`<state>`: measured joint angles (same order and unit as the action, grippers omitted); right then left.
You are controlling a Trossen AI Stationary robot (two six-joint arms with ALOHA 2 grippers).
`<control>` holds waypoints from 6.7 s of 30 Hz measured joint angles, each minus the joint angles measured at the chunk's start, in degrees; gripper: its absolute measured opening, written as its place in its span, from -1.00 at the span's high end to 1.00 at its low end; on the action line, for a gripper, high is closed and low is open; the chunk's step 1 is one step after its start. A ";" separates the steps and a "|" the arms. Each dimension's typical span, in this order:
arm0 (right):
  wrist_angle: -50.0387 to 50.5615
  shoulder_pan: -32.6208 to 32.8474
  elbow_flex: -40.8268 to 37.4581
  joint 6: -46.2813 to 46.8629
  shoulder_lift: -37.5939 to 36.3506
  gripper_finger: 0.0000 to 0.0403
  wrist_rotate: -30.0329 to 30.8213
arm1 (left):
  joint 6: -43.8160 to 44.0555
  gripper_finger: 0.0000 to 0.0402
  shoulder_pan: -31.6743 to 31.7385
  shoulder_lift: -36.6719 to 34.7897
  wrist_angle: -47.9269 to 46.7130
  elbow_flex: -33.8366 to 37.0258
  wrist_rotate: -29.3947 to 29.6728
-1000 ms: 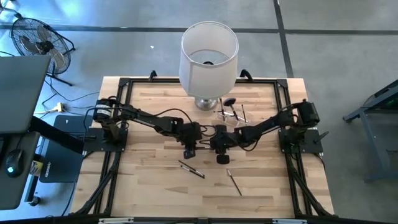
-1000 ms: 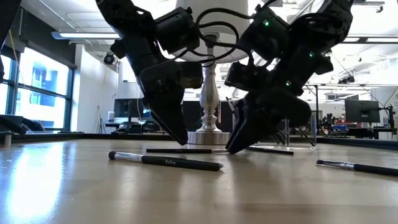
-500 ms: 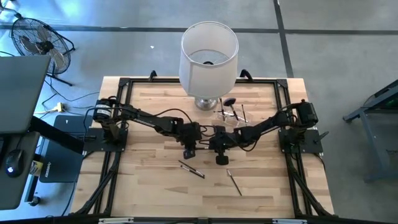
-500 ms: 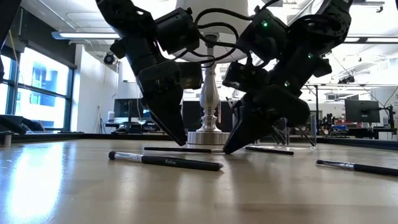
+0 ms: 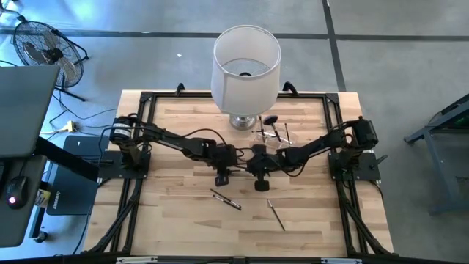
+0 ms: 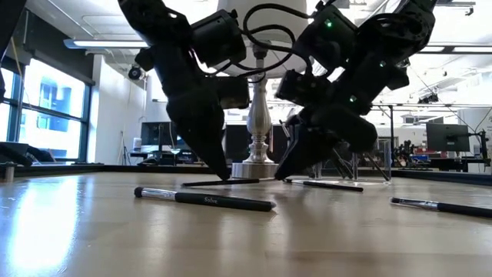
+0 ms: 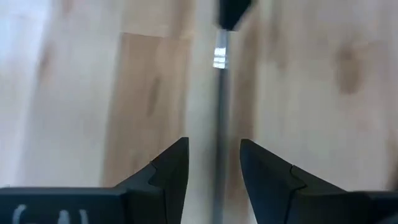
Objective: Put items in baskets/containers
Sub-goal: Put the liner brush into the transparent organizer
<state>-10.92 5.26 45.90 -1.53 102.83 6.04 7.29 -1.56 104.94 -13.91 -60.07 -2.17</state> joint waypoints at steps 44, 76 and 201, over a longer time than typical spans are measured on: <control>3.82 -0.39 0.19 7.12 -2.64 0.62 2.04 | -0.81 0.29 0.04 0.29 -1.29 0.02 0.21; -10.60 -0.33 0.17 5.38 8.13 0.96 1.36 | 0.65 0.29 0.06 0.22 -3.85 -0.04 -2.58; -3.80 28.09 -26.75 69.48 -23.25 1.00 31.85 | 1.46 0.64 -10.02 -8.51 5.76 -0.02 11.55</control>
<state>-14.71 33.34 19.16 67.95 79.57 37.89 8.75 -11.58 96.43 -8.15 -60.10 9.39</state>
